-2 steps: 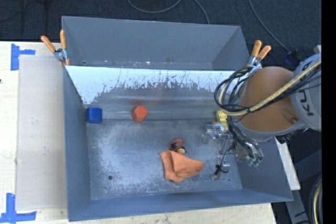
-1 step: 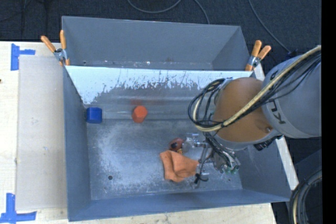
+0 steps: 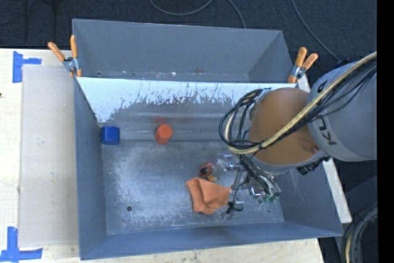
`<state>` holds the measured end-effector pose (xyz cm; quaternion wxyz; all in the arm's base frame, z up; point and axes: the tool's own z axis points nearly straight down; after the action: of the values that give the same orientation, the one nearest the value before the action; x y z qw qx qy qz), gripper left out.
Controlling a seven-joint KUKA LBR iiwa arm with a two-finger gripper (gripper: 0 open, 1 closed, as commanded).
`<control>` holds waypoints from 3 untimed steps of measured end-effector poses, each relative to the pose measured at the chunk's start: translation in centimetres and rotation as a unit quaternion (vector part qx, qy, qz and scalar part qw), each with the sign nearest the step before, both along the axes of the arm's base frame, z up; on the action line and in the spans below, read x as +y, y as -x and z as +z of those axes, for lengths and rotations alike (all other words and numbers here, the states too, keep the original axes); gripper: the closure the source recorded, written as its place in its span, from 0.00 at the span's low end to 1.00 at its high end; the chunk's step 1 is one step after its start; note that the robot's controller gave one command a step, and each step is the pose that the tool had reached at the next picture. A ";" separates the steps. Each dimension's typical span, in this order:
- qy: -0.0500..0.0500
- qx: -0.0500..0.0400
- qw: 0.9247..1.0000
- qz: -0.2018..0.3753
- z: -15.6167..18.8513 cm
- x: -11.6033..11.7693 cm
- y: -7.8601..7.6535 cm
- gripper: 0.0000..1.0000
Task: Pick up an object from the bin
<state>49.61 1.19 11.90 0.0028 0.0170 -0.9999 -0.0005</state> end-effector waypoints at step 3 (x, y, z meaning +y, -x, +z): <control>0.000 0.003 0.999 0.042 -4.9 1.2 0.3 1.00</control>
Offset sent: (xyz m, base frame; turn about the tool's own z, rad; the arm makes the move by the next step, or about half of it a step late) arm -0.0122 0.0296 -0.0490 -0.0374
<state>49.28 2.36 6.98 0.0054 0.0590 -0.9982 -0.0007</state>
